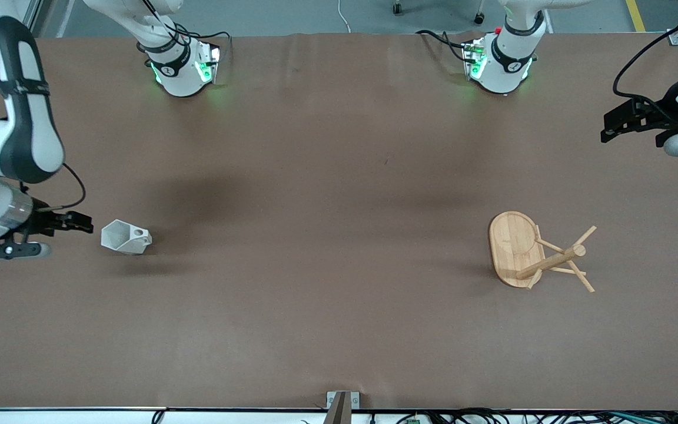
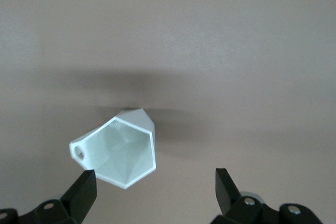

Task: Hang cup on rack
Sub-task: 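Lower the right gripper over the white cup, then close the right gripper on the white cup's rim and lift it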

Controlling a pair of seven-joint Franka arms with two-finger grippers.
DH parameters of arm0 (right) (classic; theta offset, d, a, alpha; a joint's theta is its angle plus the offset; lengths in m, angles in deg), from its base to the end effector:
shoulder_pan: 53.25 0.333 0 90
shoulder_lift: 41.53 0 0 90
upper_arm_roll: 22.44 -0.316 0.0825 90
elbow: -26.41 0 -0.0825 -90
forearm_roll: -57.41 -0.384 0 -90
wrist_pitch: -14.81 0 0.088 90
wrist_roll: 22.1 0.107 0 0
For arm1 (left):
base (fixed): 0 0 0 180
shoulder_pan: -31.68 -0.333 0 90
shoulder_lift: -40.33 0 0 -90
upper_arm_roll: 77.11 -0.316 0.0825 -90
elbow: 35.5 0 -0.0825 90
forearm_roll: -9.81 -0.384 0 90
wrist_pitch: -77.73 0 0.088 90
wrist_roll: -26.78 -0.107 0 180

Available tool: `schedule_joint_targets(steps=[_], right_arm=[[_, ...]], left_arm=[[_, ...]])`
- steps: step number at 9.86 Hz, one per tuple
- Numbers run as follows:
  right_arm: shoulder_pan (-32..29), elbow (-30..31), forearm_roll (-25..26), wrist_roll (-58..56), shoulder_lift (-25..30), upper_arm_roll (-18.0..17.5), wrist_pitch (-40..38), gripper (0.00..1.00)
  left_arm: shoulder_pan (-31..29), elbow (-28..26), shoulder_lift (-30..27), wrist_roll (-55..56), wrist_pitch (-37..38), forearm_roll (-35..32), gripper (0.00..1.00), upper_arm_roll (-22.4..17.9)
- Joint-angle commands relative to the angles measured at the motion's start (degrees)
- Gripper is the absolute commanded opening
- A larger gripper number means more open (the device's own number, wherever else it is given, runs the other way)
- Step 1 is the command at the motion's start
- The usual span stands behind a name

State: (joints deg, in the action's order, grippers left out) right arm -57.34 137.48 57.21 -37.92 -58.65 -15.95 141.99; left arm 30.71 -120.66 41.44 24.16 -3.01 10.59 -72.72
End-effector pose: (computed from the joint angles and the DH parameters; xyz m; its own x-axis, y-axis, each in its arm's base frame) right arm 0.6010 -0.1091 0.3307 0.9953 0.0936 -0.0235 0.0942 -0.9952 0.0251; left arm 0.5426 -0.0336 0.6397 0.9896 -0.1073 -0.0955 -0.1059 -0.9942 0.0195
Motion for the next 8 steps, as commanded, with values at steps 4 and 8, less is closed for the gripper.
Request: schedule_joint_targets(steps=[4,8], right_arm=[[0.0,7.2,-0.9,-1.8,-3.8,-0.6,15.3,0.95],[-0.3,7.2,-1.0,-1.8,-5.7,-1.3,16.9,0.71]], left_arm=[[0.4,0.2,2.6,-0.5,0.7,0.1,1.00,0.2],[-0.3,2.7,5.2,-1.5,0.6,0.3,1.00,0.1]])
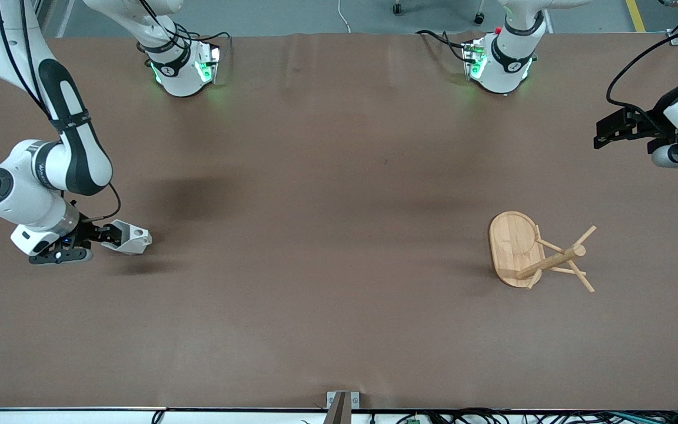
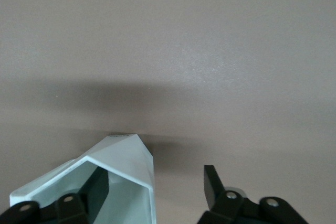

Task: Hang cup on rack
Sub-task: 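Close the right gripper on the white cup's rim and lift it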

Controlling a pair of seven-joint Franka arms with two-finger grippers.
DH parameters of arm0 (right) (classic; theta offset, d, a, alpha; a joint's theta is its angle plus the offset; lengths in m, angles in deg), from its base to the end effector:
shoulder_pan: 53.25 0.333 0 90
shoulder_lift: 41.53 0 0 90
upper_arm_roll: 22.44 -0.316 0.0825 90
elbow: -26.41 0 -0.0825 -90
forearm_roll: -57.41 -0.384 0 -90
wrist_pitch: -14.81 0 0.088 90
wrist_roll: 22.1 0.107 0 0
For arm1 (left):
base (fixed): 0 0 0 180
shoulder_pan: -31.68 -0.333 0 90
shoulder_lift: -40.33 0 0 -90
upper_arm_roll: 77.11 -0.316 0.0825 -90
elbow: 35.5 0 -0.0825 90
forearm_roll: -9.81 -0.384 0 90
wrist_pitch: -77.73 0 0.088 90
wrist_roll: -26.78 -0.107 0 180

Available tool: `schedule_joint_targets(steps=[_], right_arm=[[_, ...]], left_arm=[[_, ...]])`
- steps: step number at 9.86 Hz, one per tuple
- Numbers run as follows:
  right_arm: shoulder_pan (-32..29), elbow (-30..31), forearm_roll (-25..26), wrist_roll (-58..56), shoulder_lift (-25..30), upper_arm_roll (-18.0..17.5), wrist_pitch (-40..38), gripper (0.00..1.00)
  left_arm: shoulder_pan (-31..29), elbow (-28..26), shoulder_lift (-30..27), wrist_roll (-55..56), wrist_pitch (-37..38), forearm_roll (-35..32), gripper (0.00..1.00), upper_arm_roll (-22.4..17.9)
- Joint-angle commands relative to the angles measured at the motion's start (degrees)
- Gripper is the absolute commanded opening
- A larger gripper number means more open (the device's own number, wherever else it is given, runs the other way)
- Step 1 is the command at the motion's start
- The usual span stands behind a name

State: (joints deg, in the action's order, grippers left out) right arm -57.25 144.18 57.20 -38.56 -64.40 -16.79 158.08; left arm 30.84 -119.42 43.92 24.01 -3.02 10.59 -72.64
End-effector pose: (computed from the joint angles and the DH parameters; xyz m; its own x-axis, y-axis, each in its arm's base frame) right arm 0.5909 -0.0992 0.2458 0.9915 0.1250 0.0356 0.1233 -0.9912 0.0480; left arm 0.5558 -0.0354 0.6258 0.9867 -0.1136 -0.1165 -0.1116 -0.9935 0.0241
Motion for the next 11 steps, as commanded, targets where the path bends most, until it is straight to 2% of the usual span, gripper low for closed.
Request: schedule_joint_targets(steps=[1,3,4,5,7,8,10,11], right_arm=[[-0.4,0.6,-1.0,-1.1,-0.1,-0.5,0.7,0.63],[-0.5,0.5,-1.0,-1.1,-0.5,-0.5,0.9,0.47],[-0.6,0.6,-1.1,-1.1,-0.5,-0.5,1.0,0.28],[-0.7,0.4,-1.1,-0.9,-0.9,-0.5,1.2,0.03],[-0.4,-0.6,-1.1,-0.4,-0.8,-0.5,0.4,0.00],[0.1,-2.3,-1.1,-0.3,-0.4,-0.5,-3.0,0.00],[0.3,-8.8,-1.1,-0.3,3.2,-2.9,-15.1,0.00],[0.3,-14.1,-1.8,-0.2,4.3,-4.0,-23.2,0.00]], left_arm=[[-0.5,1.5,2.7,-1.4,0.6,0.2,1.00,0.0],[-0.2,2.7,3.0,-1.3,0.6,0.3,1.00,0.0],[-0.1,3.3,3.3,-1.3,0.6,0.2,1.00,0.0],[-0.5,3.4,3.4,-1.4,0.6,0.2,1.00,0.0],[-0.1,3.5,3.4,-1.3,0.6,0.2,1.00,0.0],[0.1,3.5,3.4,-0.7,0.6,0.2,1.00,0.1],[1.4,4.5,3.5,-0.4,0.6,0.1,1.00,0.2],[2.0,4.5,3.5,-0.4,0.7,0.0,1.00,0.3]])
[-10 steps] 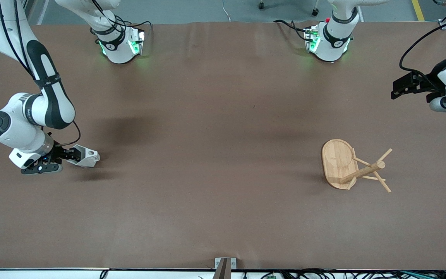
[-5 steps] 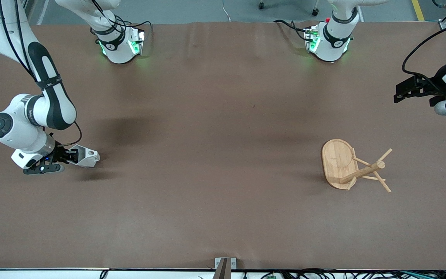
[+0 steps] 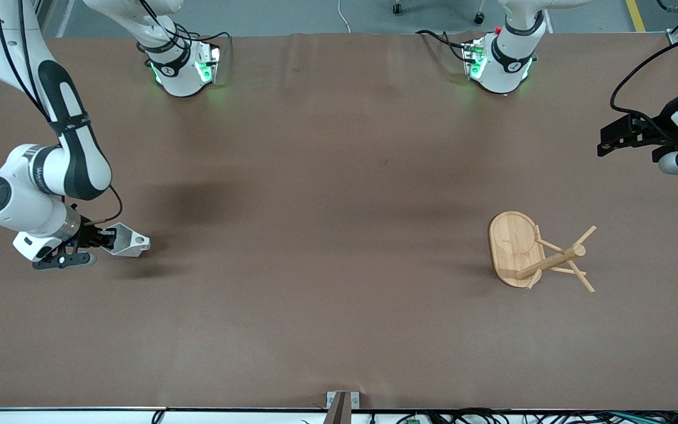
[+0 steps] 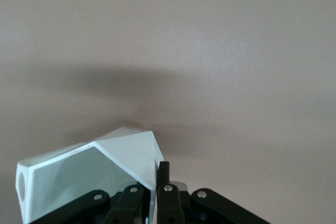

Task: Hang cup on rack
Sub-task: 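Close the right gripper on the white cup's rim and lift it, then carry the cup toward the left gripper while the left gripper reaches it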

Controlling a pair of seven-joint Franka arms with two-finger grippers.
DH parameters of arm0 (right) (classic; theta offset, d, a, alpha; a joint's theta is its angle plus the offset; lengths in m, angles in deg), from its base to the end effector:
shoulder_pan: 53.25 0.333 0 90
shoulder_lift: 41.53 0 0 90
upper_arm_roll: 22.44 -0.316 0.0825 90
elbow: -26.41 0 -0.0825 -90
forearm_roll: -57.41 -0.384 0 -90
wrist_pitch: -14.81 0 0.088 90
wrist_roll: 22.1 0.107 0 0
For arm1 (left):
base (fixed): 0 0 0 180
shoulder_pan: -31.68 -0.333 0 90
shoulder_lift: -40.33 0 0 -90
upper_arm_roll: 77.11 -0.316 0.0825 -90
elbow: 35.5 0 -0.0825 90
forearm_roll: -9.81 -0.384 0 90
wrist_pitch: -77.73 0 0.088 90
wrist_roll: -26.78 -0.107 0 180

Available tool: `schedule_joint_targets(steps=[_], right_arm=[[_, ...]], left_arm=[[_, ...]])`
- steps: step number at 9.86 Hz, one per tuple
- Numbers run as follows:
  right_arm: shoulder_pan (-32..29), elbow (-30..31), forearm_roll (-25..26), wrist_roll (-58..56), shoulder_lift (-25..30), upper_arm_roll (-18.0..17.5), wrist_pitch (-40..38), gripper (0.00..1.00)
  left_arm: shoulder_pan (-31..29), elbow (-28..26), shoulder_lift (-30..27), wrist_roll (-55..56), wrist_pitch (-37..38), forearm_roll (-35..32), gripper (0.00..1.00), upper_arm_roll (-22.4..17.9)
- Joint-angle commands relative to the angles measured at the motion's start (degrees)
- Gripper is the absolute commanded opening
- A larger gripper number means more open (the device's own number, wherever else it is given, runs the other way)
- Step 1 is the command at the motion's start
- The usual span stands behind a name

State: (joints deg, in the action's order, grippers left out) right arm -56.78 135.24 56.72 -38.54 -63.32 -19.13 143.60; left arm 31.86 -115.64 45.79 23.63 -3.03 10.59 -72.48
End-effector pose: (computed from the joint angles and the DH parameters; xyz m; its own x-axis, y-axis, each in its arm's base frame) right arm 0.6195 -0.0721 0.2990 0.9861 0.1628 -0.0334 0.1630 -0.9866 0.0029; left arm 0.5654 -0.0467 0.6376 0.9866 -0.1406 -0.0827 -0.1389 -0.9900 0.0258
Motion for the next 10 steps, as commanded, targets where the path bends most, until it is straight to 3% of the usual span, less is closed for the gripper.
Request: schedule_joint_targets(steps=[1,2,4,6,8,10], right_arm=[[-0.3,-9.9,-7.7,-0.3,4.0,-2.4,-15.9,0.00],[-0.3,-13.7,-14.4,-0.3,4.2,-2.3,-22.1,0.00],[0.0,-14.8,-25.9,-1.1,5.4,-2.6,-26.7,0.00],[1.6,-12.6,-37.0,-1.5,5.9,-6.4,-27.5,0.00],[2.0,-9.3,-49.4,-3.6,5.7,-10.1,-26.9,0.00],[2.8,-5.3,-58.7,-10.2,6.5,-13.1,-26.6,0.00]], left_arm=[[1.1,0.6,1.6,0.2,0.7,0.1,1.00,0.9],[2.2,0.6,1.7,0.9,0.7,-0.3,1.00,3.0],[6.7,0.6,2.4,2.0,0.6,0.4,1.00,4.9],[13.1,0.6,3.0,0.9,-2.0,1.6,1.00,7.6],[19.6,0.5,3.1,0.7,-10.0,5.8,1.00,10.5],[26.5,0.5,4.9,0.7,-15.9,5.8,1.00,11.0]])
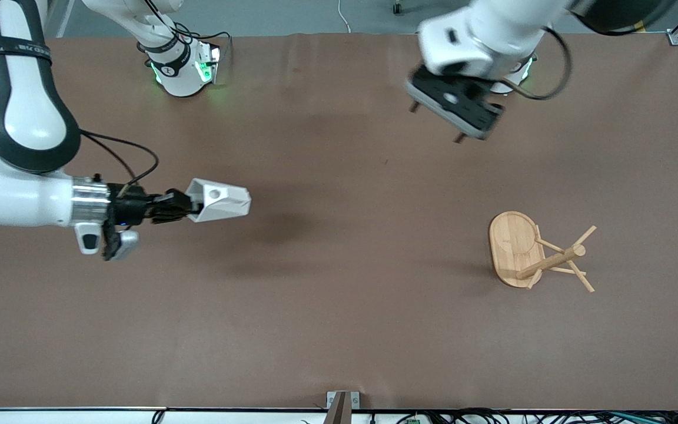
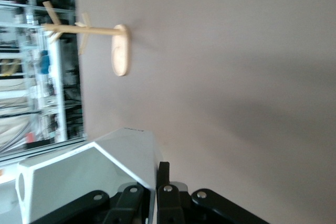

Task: Hang cup on rack
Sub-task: 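Carry the cup toward the left gripper while the left gripper reaches it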

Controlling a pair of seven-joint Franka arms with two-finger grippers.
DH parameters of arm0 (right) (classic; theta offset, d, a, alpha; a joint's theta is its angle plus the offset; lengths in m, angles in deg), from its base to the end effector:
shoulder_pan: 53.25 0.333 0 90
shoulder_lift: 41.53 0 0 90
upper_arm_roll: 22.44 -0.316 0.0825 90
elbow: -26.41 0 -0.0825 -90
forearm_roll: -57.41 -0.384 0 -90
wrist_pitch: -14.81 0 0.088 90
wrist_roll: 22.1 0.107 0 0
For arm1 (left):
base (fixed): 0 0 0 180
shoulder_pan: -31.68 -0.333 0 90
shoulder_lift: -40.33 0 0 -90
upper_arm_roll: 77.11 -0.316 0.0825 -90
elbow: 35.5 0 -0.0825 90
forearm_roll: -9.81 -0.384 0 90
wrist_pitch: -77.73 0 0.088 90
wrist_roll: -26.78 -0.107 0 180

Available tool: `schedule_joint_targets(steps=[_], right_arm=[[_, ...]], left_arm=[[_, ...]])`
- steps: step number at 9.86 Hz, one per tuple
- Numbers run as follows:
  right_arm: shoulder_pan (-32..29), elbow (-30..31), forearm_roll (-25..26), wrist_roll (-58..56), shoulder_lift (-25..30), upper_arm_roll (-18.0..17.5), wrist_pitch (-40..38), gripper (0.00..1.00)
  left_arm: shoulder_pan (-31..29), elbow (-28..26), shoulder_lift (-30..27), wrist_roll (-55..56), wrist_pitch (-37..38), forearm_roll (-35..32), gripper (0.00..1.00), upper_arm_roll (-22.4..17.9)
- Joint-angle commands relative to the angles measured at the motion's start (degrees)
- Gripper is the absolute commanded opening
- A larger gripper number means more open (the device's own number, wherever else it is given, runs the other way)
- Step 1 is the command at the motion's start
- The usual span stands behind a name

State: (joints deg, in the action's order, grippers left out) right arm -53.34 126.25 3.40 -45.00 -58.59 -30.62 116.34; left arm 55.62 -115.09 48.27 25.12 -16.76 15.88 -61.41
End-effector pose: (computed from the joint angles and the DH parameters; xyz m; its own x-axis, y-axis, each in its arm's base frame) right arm 0.6092 0.1503 0.4210 0.9765 0.2142 -0.0249 0.1023 -0.5618 -0.8209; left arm 0.4668 -0.3835 0.6418 0.7551 -0.6427 0.1295 -0.6556 -0.7422 0.1390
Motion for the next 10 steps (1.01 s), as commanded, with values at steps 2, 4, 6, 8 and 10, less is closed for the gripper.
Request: schedule_joint_targets(steps=[2,4,6,8,10], right_arm=[[-0.6,6.5,-13.0,-4.4,2.6,-6.0,1.2,0.00],[-0.6,9.6,-20.6,-7.6,2.6,-10.3,5.3,0.00],[-0.4,11.8,-24.4,-11.7,2.3,-11.2,5.2,0.00],[0.1,13.4,-27.8,-12.4,2.3,-12.7,5.2,0.00],[-0.1,13.8,-27.9,-12.4,2.5,-13.4,4.4,0.00]], left_arm=[[6.9,0.0,4.3,-5.1,-7.3,0.6,1.00,-0.1],[7.3,0.0,7.1,-7.9,-12.5,1.6,1.00,1.5],[7.4,0.1,9.0,-12.4,-17.9,1.5,1.00,2.1],[7.3,0.1,10.9,-16.3,-18.4,1.5,1.00,2.1],[7.3,0.3,13.6,-18.5,-19.4,1.7,1.00,3.1]])
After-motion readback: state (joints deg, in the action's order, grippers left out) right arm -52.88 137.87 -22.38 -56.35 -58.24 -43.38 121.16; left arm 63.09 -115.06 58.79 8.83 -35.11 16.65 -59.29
